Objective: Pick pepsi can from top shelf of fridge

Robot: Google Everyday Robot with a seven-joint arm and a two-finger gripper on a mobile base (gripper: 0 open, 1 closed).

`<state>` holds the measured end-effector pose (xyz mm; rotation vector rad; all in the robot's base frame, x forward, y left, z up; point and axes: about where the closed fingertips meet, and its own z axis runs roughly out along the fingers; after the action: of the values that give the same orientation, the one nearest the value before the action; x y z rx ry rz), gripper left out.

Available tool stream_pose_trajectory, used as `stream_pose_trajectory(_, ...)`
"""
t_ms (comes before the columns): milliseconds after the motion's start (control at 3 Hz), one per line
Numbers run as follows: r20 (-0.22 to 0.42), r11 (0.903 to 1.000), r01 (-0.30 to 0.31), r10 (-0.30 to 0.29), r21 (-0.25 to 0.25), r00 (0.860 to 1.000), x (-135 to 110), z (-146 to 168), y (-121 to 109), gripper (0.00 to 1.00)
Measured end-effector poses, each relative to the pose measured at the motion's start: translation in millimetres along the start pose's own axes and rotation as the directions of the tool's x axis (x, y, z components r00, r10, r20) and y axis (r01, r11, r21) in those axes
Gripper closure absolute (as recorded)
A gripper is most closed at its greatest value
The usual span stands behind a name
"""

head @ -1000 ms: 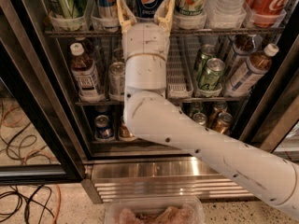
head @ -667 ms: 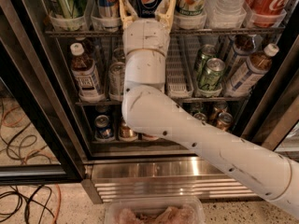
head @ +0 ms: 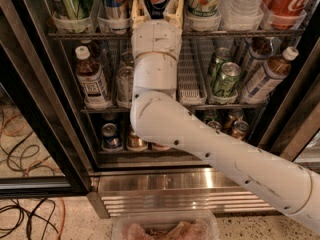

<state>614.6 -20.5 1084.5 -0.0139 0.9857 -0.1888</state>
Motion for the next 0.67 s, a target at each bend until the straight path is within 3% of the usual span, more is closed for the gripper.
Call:
stream_pose_trajectory(333,0.000,1.0000,0.000,0.000,0.000,1.000,0.0,0.0,0.0,0.91)
stream_pose_trajectory(667,0.000,1.0000,0.000,0.000,0.000,1.000,0.0,-0.1,-0.1,1.00)
